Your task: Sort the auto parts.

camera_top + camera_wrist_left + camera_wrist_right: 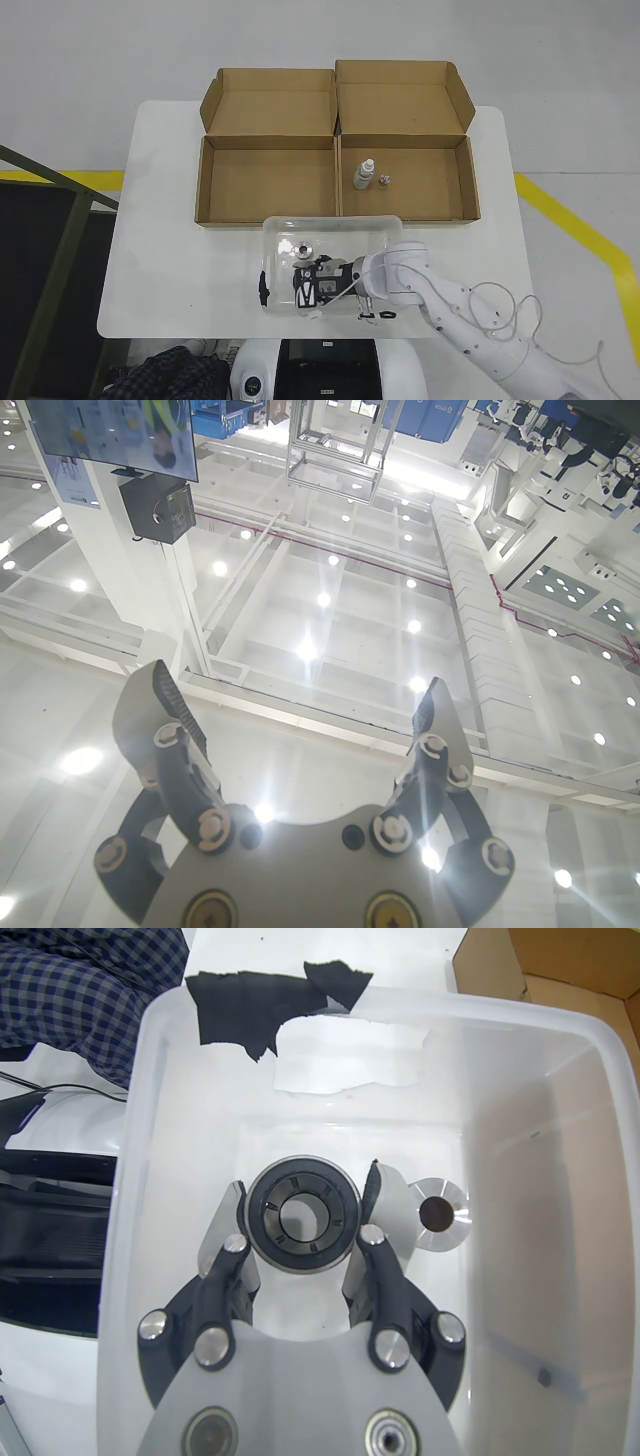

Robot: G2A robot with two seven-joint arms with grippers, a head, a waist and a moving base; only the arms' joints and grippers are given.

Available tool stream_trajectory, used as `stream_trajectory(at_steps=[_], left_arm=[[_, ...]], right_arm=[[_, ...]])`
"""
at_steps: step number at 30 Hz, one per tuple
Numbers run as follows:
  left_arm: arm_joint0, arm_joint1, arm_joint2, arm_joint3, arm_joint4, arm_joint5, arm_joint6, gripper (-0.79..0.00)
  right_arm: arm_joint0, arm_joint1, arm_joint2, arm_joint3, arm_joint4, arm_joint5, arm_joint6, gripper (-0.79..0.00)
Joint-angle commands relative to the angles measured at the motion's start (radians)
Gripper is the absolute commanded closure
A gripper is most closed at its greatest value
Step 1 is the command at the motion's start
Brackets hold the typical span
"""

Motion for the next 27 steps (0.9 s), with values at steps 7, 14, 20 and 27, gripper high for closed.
stream_trajectory(at_steps=[7,14,20,27], left_arm=[[0.000,0.000,0.000,0.000,0.000,0.000,0.000,-0.785],[0.000,0.000,0.000,0.000,0.000,0.000,0.000,-0.785],[0.000,0.000,0.000,0.000,0.000,0.000,0.000,-0.785],[0.000,0.000,0.000,0.000,0.000,0.000,0.000,-0.785]], right_arm=[[0.009,-0.003,0.007,0.005,0.022,-0.018,-0.008,0.000],[0.001,0.007,0.042,-0.034,0.047,-0.048,-0.017,0.000],[-0.023,0.023,0.098,-0.100,0.062,-0.069,-0.021,0.000],[-0.054,0.044,0.181,-0.191,0.102,-0.089,-0.029,0.000]])
